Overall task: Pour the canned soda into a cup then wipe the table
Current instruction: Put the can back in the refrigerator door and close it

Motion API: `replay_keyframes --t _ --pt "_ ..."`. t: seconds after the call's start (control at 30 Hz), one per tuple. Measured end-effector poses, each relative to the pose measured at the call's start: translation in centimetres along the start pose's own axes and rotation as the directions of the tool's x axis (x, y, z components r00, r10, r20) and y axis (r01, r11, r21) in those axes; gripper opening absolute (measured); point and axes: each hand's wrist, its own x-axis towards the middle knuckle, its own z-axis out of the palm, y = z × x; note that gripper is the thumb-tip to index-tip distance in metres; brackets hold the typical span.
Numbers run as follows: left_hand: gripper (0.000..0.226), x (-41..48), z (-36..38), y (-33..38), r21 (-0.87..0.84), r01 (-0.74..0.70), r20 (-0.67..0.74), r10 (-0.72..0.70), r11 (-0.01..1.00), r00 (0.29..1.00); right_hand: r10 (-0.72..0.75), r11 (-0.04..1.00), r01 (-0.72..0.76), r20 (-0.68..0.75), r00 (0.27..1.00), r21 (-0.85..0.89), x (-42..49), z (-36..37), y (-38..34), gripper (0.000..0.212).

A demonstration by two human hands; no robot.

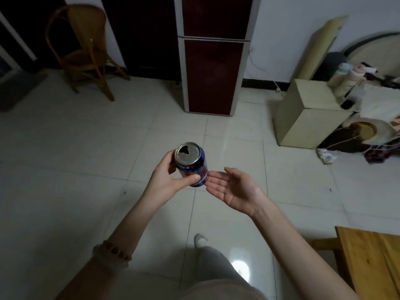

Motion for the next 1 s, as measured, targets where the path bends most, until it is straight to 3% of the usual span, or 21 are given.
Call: replay_keyframes --t 0.3,0.43,0.7,1.0 --pt "0.063 8.7 -7.4 -2.4 -0.003 0.032 -0.106 -0.033 0.999 0.994 0.089 0.994 -0.085 0.059 0.994 -0.066 11.4 6.6 -4.0 0.041" --pt "0.064 14.2 -10.6 -2.4 0.01 0.019 -0.114 -0.017 1.0 0.993 0.103 0.993 -0.098 0.07 0.992 -0.066 16.6 10.0 -7.1 0.051" --pt "0.064 24.1 -16.2 -2.4 -0.007 0.037 -0.118 -0.037 0.999 0.992 0.118 0.992 -0.111 0.119 0.986 -0.063 25.1 15.8 -12.7 0.039" --pt "0.064 34.5 -22.7 -4.4 -0.04 0.021 -0.11 -0.026 0.999 0.994 0.116 0.991 -0.108 0.099 0.988 -0.08 34.3 22.0 -17.1 0.044"
